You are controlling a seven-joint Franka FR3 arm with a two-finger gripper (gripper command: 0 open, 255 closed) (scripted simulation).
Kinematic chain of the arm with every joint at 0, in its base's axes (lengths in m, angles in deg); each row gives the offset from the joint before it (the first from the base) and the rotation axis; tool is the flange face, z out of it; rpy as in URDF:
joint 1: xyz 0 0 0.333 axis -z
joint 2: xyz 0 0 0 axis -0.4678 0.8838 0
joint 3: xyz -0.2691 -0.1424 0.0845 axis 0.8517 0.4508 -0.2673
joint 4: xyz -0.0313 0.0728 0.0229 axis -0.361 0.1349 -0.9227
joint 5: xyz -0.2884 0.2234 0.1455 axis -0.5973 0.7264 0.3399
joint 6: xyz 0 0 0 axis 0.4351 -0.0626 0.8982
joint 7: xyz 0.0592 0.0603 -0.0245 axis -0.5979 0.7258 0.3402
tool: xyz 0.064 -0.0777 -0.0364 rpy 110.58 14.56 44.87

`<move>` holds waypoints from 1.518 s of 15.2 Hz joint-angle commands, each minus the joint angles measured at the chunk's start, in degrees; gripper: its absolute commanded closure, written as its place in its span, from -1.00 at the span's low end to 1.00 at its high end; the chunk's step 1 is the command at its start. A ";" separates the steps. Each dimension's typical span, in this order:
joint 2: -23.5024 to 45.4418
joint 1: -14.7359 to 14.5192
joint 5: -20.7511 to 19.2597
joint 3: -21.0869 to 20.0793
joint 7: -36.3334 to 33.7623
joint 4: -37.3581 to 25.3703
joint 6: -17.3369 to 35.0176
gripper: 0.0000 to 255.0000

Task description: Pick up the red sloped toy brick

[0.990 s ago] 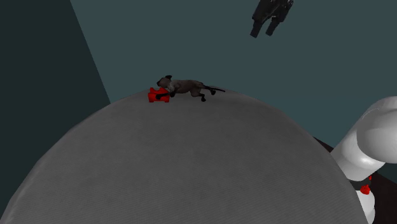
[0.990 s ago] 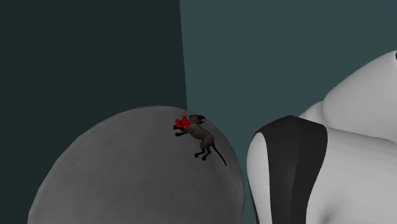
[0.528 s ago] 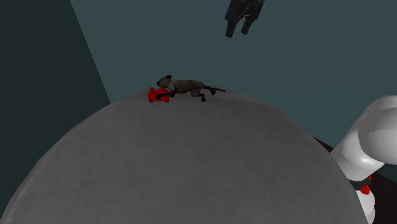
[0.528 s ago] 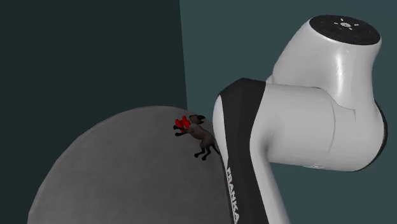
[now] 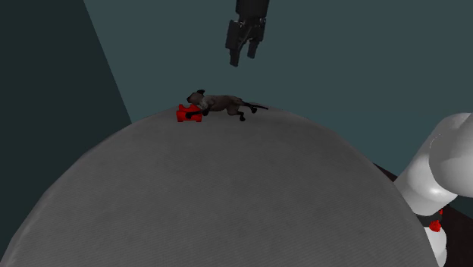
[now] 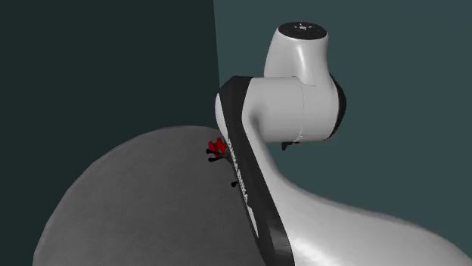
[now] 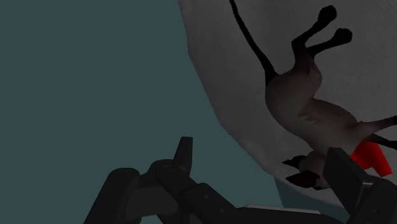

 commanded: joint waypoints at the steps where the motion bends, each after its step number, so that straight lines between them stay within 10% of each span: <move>1: 4.43 -0.87 -1.11 -1.09 1.37 -3.46 -0.13 -1.00; 15: 35.70 -13.51 -12.48 -6.96 1.72 -35.81 -9.45 -1.00; 23: 35.76 -13.04 -12.56 -6.84 1.64 -29.76 -3.55 -1.00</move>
